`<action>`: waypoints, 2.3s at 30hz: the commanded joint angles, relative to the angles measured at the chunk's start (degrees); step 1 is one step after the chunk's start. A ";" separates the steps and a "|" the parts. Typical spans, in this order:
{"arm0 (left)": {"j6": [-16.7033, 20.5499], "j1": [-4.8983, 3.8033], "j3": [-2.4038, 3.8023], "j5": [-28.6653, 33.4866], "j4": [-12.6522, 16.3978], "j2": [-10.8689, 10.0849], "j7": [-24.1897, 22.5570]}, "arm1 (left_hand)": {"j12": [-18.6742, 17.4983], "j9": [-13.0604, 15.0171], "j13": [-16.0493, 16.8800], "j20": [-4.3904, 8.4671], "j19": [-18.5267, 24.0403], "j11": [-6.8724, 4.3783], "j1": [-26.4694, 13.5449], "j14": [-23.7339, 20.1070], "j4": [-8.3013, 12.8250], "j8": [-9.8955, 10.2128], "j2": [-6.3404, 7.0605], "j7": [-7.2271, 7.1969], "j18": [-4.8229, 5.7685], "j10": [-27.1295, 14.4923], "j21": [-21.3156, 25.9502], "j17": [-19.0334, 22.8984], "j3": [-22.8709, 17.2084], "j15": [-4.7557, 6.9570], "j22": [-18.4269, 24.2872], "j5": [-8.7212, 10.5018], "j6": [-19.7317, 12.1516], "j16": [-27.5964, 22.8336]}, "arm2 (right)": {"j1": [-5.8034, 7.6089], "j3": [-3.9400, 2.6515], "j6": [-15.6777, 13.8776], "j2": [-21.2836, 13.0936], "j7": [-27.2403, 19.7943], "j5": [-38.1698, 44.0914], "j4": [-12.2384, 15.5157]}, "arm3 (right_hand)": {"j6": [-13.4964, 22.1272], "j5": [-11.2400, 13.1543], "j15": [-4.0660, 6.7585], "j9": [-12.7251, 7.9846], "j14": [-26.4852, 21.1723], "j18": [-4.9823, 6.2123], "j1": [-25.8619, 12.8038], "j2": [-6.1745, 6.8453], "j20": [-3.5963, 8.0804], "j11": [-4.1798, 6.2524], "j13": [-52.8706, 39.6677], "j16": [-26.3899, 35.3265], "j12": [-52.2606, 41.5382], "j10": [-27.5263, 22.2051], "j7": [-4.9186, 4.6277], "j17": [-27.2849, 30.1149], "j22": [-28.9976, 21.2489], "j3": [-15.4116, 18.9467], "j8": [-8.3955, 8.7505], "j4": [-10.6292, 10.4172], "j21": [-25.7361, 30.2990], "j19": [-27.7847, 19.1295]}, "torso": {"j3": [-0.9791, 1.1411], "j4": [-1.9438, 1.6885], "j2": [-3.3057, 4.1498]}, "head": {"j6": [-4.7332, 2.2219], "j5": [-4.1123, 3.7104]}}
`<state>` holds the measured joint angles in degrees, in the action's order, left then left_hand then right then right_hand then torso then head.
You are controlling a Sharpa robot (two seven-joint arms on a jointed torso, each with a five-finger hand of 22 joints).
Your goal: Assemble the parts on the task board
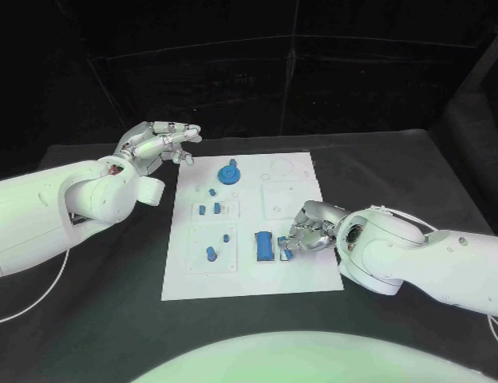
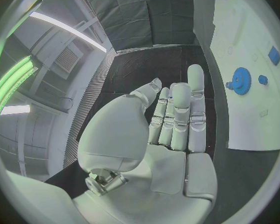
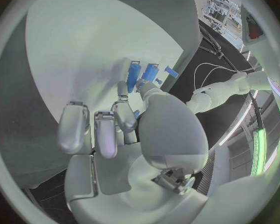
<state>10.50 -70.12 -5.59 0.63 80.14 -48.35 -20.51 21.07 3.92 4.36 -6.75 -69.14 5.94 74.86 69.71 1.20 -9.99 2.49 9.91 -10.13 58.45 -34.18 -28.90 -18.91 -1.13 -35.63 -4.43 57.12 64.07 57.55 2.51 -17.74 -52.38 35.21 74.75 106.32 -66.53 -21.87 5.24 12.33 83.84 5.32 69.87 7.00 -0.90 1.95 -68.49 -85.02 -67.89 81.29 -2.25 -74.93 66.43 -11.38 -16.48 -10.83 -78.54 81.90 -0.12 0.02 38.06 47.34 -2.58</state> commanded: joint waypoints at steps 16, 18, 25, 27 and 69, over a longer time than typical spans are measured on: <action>-1.01 -0.07 0.02 0.03 0.13 -0.06 -0.26 | 0.19 -0.02 -0.09 -0.13 0.07 0.00 0.35 -0.25 0.44 -0.24 0.03 -0.01 -0.34 -0.34 0.27 0.09 -0.01 -0.04 0.05 0.02 -0.28 -0.30 | 0.08 -0.02 1.51 0.84 1.02 1.41 -0.96 | -0.09 11.09 0.33 0.91 4.56 -1.00 -5.52 0.51 0.16 -0.04 -0.24 -0.15 0.27 0.25 -0.07 -6.91 0.27 8.57 -0.18 -4.28 -0.32 0.33 | -0.01 0.06 -0.05 | 0.07 -0.06; -1.02 -0.07 0.02 0.03 0.12 -0.05 -0.25 | 0.19 -0.02 -0.09 -0.13 0.07 0.00 0.35 -0.25 0.44 -0.24 0.03 -0.01 -0.34 -0.34 0.27 0.09 -0.01 -0.04 0.05 0.02 -0.28 -0.30 | 0.08 -0.02 1.50 0.77 0.97 1.53 -0.96 | -0.04 15.07 0.30 1.15 4.55 -1.01 -6.34 0.31 0.15 -0.04 -0.27 -0.11 0.39 0.21 -0.10 -6.87 0.31 10.58 -0.15 -5.47 -0.31 0.33 | 0.00 0.08 -0.04 | 0.06 -0.07; -1.04 -0.07 0.02 0.03 0.06 -0.02 -0.20 | 0.19 -0.02 -0.09 -0.13 0.07 0.00 0.35 -0.25 0.44 -0.24 0.03 -0.01 -0.34 -0.34 0.27 0.09 -0.01 -0.04 0.05 0.02 -0.28 -0.30 | 0.08 -0.02 1.84 0.41 0.69 1.74 -0.69 | 0.04 17.15 0.28 1.53 4.56 -1.00 -6.87 -0.52 0.13 -0.08 -0.49 -0.10 0.41 0.23 -0.10 -6.89 0.40 13.37 -0.10 -5.80 -0.32 0.34 | 0.03 0.06 -0.03 | 0.05 -0.20; -1.09 -0.07 0.02 0.03 0.04 -0.01 -0.15 | 0.19 -0.02 -0.09 -0.13 0.07 0.00 0.35 -0.25 0.44 -0.24 0.03 -0.01 -0.34 -0.34 0.27 0.09 -0.01 -0.04 0.05 0.02 -0.28 -0.30 | 0.08 -0.02 1.92 0.13 0.49 1.76 -0.54 | 0.04 16.88 0.27 1.66 4.56 -1.01 -6.51 -1.08 0.13 -0.07 -0.58 -0.11 0.39 0.25 -0.10 -6.92 0.47 13.87 -0.09 -5.71 -0.35 0.36 | 0.03 0.02 -0.02 | -0.01 -0.18; -4.89 2.76 -0.77 5.24 -22.51 12.79 -7.78 | -14.42 -0.20 -0.78 -7.99 21.42 3.41 -0.49 -15.63 -2.94 3.63 -0.23 1.16 -0.41 0.75 27.84 22.27 6.66 -7.01 20.51 0.13 -1.01 -48.24 | 5.35 -0.33 4.98 17.73 -58.86 -66.46 -48.56 | 9.99 7.66 -10.76 -7.25 -17.77 5.33 12.57 -9.00 -11.01 -9.65 61.74 77.66 59.86 -19.47 -7.99 65.22 -61.97 15.41 12.81 5.16 64.56 -22.83 | -0.67 -0.39 -7.38 | -12.43 -0.53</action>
<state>6.69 -67.30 -6.42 4.03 58.01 -35.72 -25.34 7.00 3.79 3.60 -14.61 -48.18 9.22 74.08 54.17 -1.74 -6.52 2.47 10.94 -10.14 59.28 -6.74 -6.89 -12.44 -7.91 -15.49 -4.43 56.49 16.49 62.77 2.26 -16.32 -35.11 -19.56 14.36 58.26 -56.14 -14.44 -5.63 5.29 65.32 9.81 82.51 -1.66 -12.05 -7.68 -7.27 -7.58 -8.28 61.49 -10.10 -10.11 4.63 3.98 -3.92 -5.97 -14.16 58.40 -0.90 -0.14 30.86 35.36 -3.29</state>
